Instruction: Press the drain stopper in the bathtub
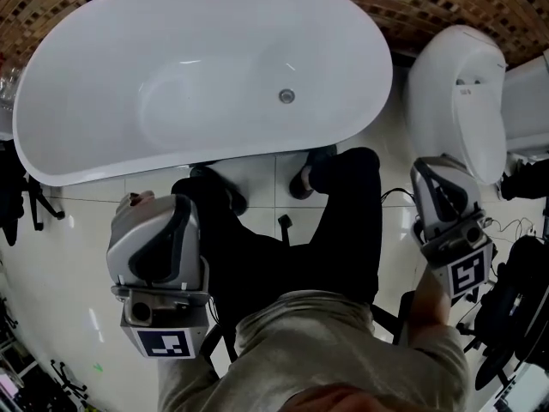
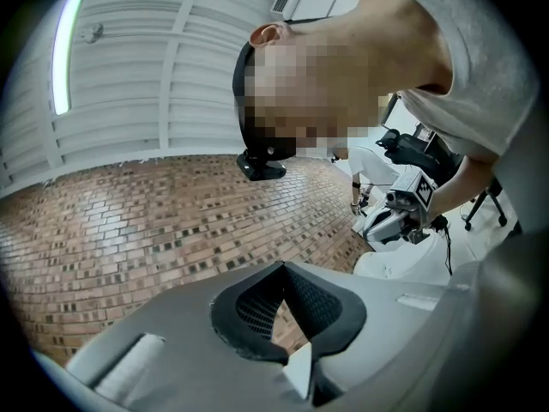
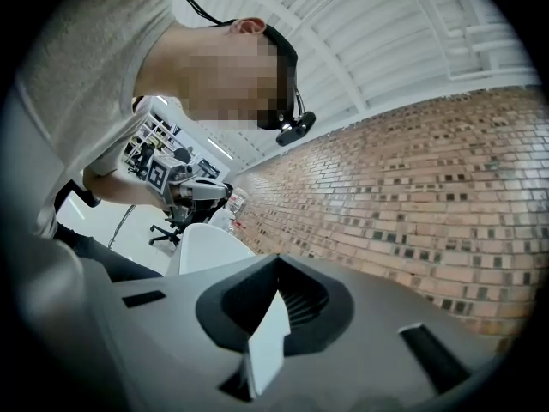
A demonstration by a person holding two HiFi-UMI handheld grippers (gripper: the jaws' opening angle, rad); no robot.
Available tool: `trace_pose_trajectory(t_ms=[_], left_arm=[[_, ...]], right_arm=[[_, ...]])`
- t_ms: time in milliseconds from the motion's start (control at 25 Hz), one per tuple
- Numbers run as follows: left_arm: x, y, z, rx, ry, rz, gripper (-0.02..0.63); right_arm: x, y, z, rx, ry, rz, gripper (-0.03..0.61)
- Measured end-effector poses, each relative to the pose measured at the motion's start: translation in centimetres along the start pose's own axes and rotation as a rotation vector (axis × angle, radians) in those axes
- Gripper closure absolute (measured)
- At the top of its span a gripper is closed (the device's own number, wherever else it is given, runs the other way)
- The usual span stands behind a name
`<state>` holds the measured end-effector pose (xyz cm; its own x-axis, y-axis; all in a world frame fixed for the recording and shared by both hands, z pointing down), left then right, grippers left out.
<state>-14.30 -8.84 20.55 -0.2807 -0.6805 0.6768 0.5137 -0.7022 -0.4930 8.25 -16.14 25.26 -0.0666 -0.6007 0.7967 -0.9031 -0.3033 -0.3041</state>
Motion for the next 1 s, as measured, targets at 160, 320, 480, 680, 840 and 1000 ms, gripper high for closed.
trace_pose_trajectory(t_ms=[160, 320, 480, 680, 840, 1000], left_arm=[[3.4, 0.9, 0.3, 0.031, -0.036, -0.039, 0.604], [8.6, 1.8, 1.1, 0.069, -0.081, -0.09, 0.604], [15.7, 2.3, 2.4, 0.114, -0.141, -0.163, 0.604], [25.3, 2.8, 3.1, 0.151, -0.195, -0.258, 0.604], [32.7, 2.4, 3.0, 0.158, -0.264, -0.366, 0.604], [38.8, 2.3, 2.8, 0.175, -0.298, -0.475, 0.604]], right_arm=[[3.5, 1.5, 0.4, -0.029, 0.061, -0.023, 0.578], [9.6, 3.5, -0.5, -0.134, 0.119, -0.096, 0.578], [18.1, 4.8, -1.3, -0.241, 0.157, -0.241, 0.578], [29.0, 5.5, -1.9, -0.223, 0.321, -0.492, 0.578], [35.3, 7.2, -3.9, -0.348, 0.336, -0.534, 0.578], [41.4, 9.4, -6.0, -0.53, 0.378, -0.623, 0.578]])
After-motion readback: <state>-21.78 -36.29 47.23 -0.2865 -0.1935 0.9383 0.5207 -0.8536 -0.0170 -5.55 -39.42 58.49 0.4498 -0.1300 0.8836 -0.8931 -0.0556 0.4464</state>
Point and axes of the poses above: the fingertips, and each gripper's own axes: y forward along the fingers, z to its right, x out of its underside, the point moved 2 cm from there along -y, backward along the fingers, and after that the axes turned 14 degrees about z, right-handed, at the moved point
